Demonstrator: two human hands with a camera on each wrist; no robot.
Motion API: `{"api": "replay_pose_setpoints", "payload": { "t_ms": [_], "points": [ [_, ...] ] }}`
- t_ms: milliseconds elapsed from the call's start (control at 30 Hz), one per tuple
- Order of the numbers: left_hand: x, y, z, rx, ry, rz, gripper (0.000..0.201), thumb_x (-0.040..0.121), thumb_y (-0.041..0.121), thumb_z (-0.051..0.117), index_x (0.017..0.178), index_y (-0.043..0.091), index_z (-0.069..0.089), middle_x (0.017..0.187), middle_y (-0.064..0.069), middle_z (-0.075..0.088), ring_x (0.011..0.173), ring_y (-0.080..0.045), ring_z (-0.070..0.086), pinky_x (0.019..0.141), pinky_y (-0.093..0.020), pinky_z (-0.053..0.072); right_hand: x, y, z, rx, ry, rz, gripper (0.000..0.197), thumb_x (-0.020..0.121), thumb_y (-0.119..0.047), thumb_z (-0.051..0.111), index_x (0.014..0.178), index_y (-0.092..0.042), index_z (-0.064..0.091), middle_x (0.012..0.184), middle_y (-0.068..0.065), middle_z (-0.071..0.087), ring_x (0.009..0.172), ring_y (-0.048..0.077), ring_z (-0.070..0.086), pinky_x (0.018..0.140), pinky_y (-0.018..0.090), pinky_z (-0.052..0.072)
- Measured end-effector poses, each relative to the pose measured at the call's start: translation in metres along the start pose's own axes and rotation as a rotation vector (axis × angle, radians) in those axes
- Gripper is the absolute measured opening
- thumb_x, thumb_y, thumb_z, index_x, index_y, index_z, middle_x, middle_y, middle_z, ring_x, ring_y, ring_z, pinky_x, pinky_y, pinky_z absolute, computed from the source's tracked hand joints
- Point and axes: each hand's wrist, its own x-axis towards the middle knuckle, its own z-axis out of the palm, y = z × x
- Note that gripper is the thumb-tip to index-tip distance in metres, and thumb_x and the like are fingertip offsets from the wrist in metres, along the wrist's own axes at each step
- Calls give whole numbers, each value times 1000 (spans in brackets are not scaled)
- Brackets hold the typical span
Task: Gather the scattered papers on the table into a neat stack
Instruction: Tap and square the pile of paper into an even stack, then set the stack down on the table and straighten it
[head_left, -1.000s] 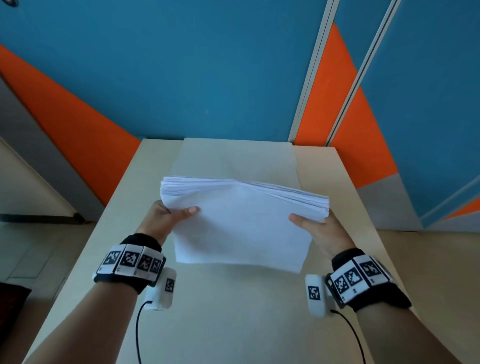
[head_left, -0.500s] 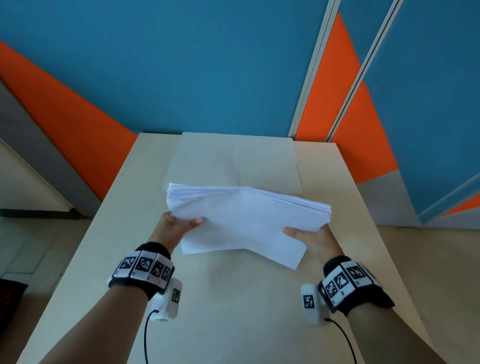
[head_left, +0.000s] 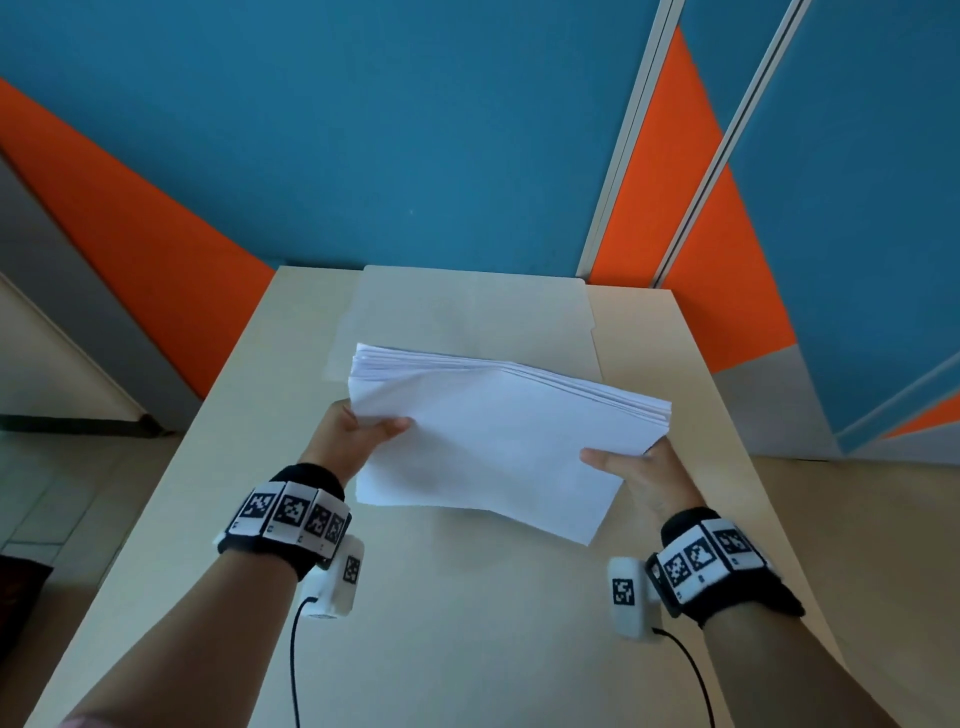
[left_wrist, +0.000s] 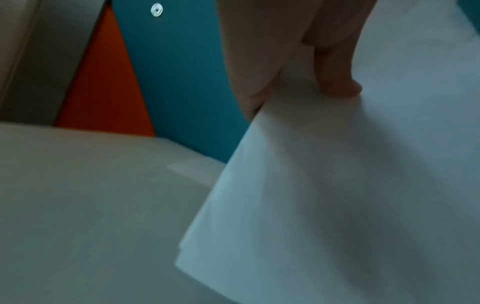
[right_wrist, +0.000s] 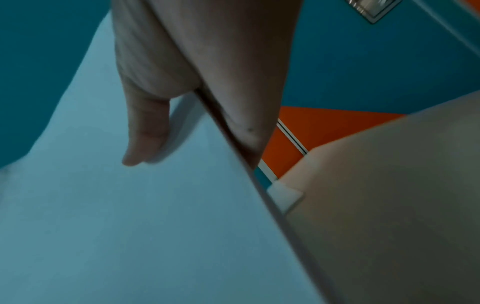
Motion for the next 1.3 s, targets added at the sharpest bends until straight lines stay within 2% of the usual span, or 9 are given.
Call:
{"api": "replay_pose_setpoints", "payload": {
  "t_ms": [233, 433, 533, 633, 767, 867, 1033, 1167, 1300],
  "points": [
    [-4, 70, 13, 317, -110, 302, 29, 79, 2, 70, 71, 28, 63, 57, 18, 66, 52, 15, 57, 59, -5, 45, -7, -86, 3, -616, -95, -567, 63, 71, -12, 79, 123, -37, 54, 103, -8, 68, 99, -4, 59, 95, 12, 38],
    [-15, 94, 29, 262, -137, 435, 25, 68, 8, 79, 77, 27, 65, 67, 17, 64, 63, 9, 55, 61, 0, 38, -14, -103, 26, -706, -292, -381, 26, 86, -14, 65, 111, -17, 69, 94, -12, 71, 86, 3, 64, 73, 10, 43],
    [-8, 67, 11, 0, 59, 332, 73, 46, 29, 88, 109, 38, 52, 102, 17, 61, 92, 18, 54, 77, 3, 38, -17, -92, 8, -485, -208, -315, 11, 86, -12, 65, 95, -17, 69, 80, -14, 68, 76, 1, 62, 71, 15, 45],
    [-9, 37, 12, -353, -88, 156, 112, 26, 42, 93, 125, 17, 47, 111, 6, 66, 102, -8, 63, 79, -17, 53, -18, -77, -2, -249, -108, -236, 10, 83, -12, 69, 92, -12, 71, 93, 0, 77, 92, 14, 70, 85, 37, 52],
    [-12, 44, 29, -332, -209, 157, 63, 32, 39, 92, 88, 18, 75, 90, 3, 77, 84, -12, 72, 70, -21, 56, -14, -60, 3, -12, -139, -265, 43, 46, -56, 83, 76, -26, 78, 82, -13, 77, 80, 3, 72, 70, 17, 53],
    [-6, 55, 30, -259, -164, 262, 29, 49, 25, 85, 77, 21, 78, 84, 3, 77, 79, -10, 72, 69, -20, 55, -4, -51, 2, 114, -134, -282, 54, 32, -57, 86, 78, -30, 78, 86, -10, 77, 84, 7, 72, 73, 20, 56],
    [-1, 20, 33, -172, -160, 169, 54, 31, 44, 90, 78, 21, 78, 87, 1, 77, 81, -12, 73, 69, -23, 57, 9, -14, 11, 58, -123, -88, 82, 19, -46, 92, 96, -28, 69, 93, -9, 77, 90, 8, 72, 81, 27, 57],
    [1, 3, 35, -134, -139, 125, 43, 38, 38, 90, 73, 16, 79, 82, 0, 78, 81, -12, 74, 74, -21, 57, 12, 3, 16, -7, -67, 23, 41, 60, -9, 86, 97, -16, 69, 71, -21, 73, 73, -9, 68, 58, 2, 47],
    [9, 8, 36, -126, -118, 120, 17, 73, -4, 71, 78, 12, 73, 74, 9, 76, 74, -4, 72, 69, -15, 53, 20, 7, 11, 4, -31, 73, 37, 69, -6, 80, 104, -10, 70, 94, -10, 71, 80, -4, 66, 59, 4, 45]
  ]
}}
